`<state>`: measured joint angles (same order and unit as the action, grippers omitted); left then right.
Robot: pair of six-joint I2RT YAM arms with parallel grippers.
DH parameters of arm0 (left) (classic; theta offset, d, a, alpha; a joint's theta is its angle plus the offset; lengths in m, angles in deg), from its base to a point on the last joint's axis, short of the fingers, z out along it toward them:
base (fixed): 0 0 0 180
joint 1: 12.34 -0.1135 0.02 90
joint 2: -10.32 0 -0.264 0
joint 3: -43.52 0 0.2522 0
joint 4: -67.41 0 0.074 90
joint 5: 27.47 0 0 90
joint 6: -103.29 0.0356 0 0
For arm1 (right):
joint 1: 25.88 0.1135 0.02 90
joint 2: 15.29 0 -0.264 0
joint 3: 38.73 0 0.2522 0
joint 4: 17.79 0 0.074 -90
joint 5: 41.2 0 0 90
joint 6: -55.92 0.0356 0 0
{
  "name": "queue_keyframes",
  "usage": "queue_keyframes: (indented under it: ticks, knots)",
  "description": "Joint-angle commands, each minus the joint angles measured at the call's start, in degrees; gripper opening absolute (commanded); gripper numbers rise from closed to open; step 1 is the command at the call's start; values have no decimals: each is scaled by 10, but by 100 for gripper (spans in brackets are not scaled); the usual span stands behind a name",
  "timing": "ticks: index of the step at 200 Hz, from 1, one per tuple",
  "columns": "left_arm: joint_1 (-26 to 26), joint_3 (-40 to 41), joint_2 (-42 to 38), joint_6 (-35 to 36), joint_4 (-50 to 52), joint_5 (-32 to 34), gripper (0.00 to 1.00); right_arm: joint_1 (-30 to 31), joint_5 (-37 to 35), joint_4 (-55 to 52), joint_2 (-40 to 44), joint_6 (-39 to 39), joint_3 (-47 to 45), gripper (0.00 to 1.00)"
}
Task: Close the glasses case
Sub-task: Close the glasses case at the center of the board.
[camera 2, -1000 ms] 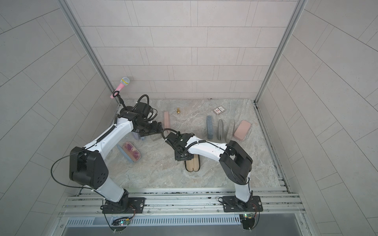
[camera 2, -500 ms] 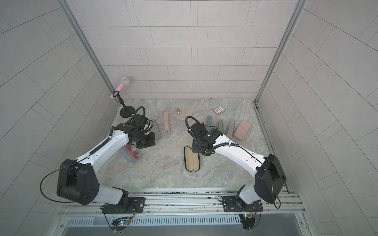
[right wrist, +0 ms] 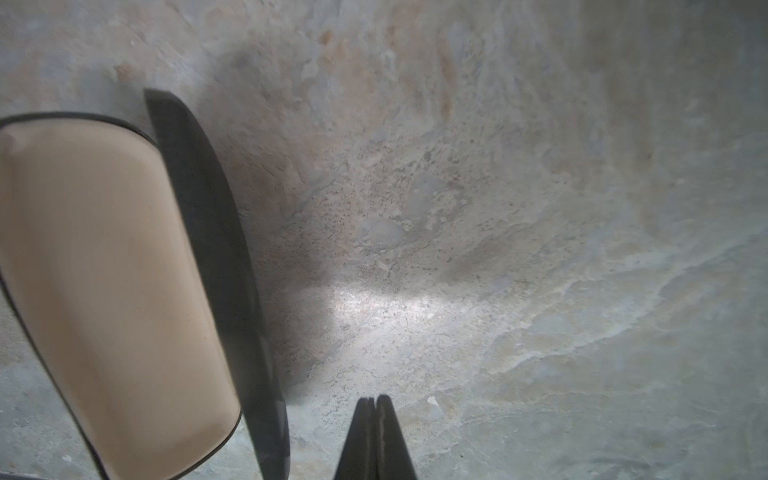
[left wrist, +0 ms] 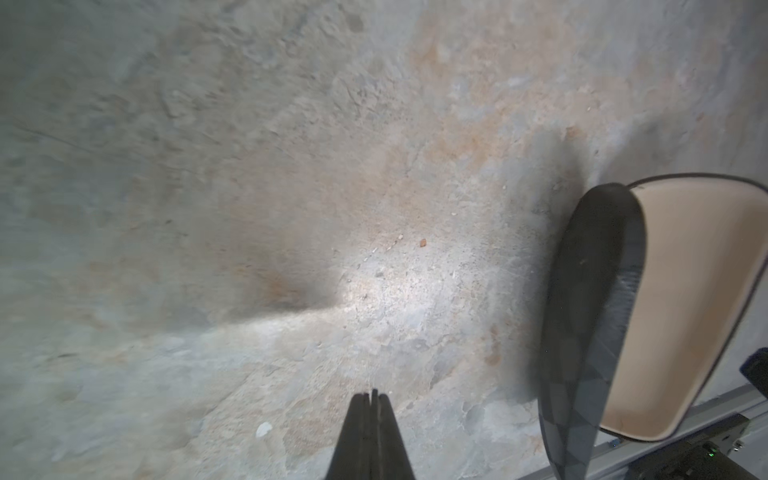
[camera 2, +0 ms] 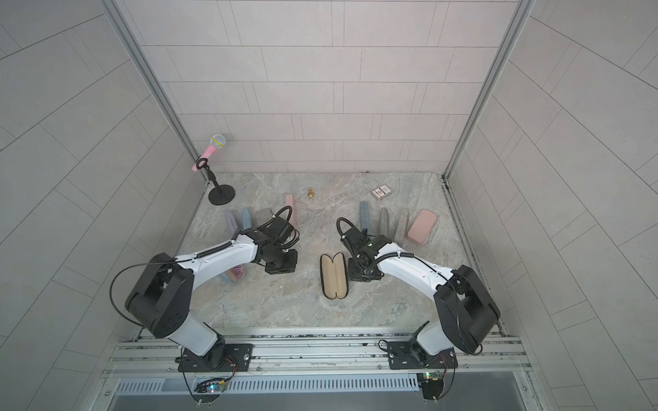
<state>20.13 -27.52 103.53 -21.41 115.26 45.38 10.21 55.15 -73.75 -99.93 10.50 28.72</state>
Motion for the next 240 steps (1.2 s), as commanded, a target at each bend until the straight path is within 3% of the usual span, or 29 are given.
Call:
queue_keyframes:
  ticks: [1, 105, 240]
  knots:
    - [17, 0, 21, -21, -28, 15, 0, 1, 28, 35, -12, -1, -15, 0]
    - [103, -48, 96, -59, -74, 3, 0, 17, 60, 77, -37, 2, -25, 0]
    - [151, -105, 111, -85, -82, -19, 0, 41, 73, 72, -71, -12, 27, 0]
